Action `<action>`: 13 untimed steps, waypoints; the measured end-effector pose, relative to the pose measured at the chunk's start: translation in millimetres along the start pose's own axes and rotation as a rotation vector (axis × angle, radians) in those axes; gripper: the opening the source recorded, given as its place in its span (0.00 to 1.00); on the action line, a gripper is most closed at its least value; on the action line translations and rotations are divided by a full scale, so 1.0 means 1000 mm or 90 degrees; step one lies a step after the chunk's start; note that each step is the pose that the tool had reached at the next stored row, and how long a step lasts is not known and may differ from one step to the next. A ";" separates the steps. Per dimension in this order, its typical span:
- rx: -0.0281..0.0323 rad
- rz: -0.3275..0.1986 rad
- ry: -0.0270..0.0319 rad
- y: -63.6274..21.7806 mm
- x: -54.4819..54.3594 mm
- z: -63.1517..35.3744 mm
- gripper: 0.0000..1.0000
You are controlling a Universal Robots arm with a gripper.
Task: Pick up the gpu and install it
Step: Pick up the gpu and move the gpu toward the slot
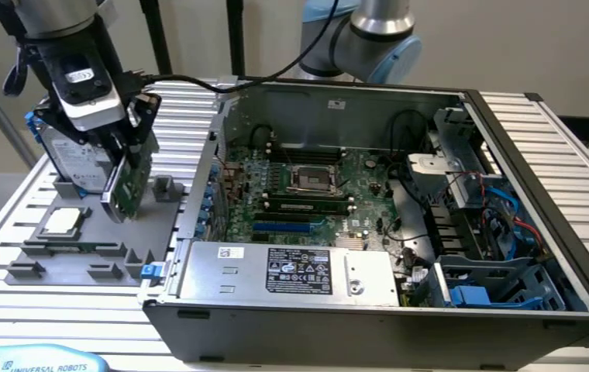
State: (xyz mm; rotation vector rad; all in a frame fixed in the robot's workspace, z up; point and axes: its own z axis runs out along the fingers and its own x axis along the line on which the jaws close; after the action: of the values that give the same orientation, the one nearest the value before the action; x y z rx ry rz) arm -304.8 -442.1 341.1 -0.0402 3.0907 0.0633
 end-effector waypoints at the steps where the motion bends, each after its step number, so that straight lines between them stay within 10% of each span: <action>1: 0.0000 0.000 0.0003 0.0001 -0.002 -0.0047 0.27; 13: -0.0004 0.001 0.0168 0.0013 -0.041 -0.0573 0.27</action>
State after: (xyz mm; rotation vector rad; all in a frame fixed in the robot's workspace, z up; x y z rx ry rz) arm -266.4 -442.1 400.4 -0.0398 3.1170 0.0642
